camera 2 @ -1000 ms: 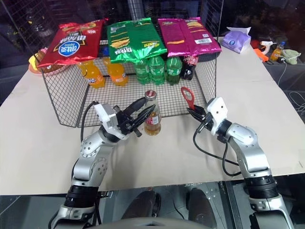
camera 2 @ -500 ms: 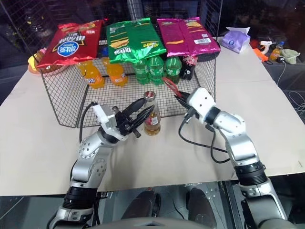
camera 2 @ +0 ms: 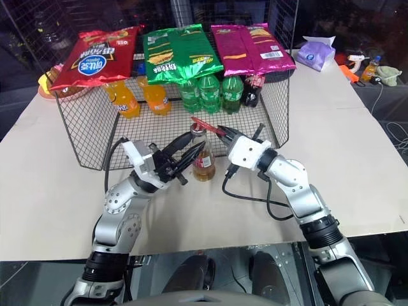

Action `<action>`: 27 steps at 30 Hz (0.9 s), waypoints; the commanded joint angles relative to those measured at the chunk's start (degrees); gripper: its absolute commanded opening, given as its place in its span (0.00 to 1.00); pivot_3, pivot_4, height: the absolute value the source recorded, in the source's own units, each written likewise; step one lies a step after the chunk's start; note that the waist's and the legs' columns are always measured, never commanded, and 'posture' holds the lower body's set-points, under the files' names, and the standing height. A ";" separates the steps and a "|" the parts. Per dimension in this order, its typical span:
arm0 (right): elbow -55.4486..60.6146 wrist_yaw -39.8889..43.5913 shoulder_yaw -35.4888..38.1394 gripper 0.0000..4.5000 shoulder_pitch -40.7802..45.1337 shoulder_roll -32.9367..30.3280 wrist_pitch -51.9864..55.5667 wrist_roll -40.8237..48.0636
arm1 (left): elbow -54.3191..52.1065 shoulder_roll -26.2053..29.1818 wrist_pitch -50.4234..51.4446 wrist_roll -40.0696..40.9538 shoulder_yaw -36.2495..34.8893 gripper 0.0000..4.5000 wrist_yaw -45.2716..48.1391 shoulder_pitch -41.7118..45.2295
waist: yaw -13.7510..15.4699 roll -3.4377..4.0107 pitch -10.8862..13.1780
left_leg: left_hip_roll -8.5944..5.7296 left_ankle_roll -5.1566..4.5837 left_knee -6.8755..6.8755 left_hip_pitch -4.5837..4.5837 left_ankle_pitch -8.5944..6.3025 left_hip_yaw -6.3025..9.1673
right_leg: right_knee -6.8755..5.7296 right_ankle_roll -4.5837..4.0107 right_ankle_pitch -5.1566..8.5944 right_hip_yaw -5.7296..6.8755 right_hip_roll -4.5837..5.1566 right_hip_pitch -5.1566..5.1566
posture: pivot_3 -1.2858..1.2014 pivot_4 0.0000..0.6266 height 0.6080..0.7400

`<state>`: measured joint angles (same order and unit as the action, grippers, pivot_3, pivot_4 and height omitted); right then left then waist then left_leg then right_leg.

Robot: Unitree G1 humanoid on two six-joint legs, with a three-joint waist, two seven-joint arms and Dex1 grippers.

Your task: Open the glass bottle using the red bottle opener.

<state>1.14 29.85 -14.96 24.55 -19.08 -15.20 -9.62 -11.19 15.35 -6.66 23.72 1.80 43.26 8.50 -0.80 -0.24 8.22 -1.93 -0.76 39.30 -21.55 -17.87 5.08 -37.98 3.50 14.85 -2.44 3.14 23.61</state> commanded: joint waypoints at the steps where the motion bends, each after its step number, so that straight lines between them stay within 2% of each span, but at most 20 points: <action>1: -1.02 -1.12 -0.94 0.00 1.33 0.62 -2.38 -1.73 | 0.94 0.34 1.21 -0.91 1.00 0.32 -0.12 -0.66 | 0.00 0.00 0.00 | 0.00 0.00 0.00 0.00 0.00 0.00 | 0.00 0.00 0.00 0.00 0.00 0.00 | 0.52 0.24 1.00; 8: -3.71 -4.46 -2.26 0.00 2.95 0.62 -6.68 -7.04 | 0.77 0.39 1.47 -0.82 1.14 0.32 -0.10 -0.60 | 0.00 0.00 0.00 | 0.00 0.00 0.00 0.00 0.00 -0.01 | 0.00 0.00 0.00 -0.01 0.00 0.00 | 0.52 0.24 1.00; 16: -5.37 -9.56 -4.09 0.00 3.74 -1.58 -17.15 -14.90 | 0.86 0.30 1.69 -1.05 1.09 0.32 -0.55 -0.66 | -0.02 0.00 0.00 | 0.00 0.00 0.00 0.01 0.00 -0.02 | 0.00 0.00 0.00 -0.01 -0.01 0.00 | 0.52 0.24 1.00; 21: -6.59 -9.03 -5.20 0.00 4.47 -1.44 -18.74 -14.96 | 0.96 0.28 1.83 -1.30 1.21 0.32 -0.71 -0.49 | -0.02 0.00 0.00 | 0.00 0.01 0.00 0.01 0.00 -0.02 | 0.00 0.00 0.00 -0.02 -0.02 0.00 | 0.52 0.24 1.00; 27: -8.00 -13.09 -5.71 0.00 7.72 -1.80 -18.75 -23.00 | 1.41 0.11 1.91 -1.69 1.62 0.32 -0.80 -0.10 | -0.06 0.00 0.00 | 0.00 0.01 0.00 0.02 0.01 -0.05 | -0.02 0.00 0.00 -0.03 -0.02 -0.01 | 0.52 0.24 1.00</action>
<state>-8.19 17.64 -17.07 30.73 -21.66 -30.40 -29.32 -11.21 15.39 -6.57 23.83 1.68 43.01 8.31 -0.86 -0.24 8.22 -1.94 -0.74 39.30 -21.51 -17.85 5.04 -38.00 3.50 14.85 -2.47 3.12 23.60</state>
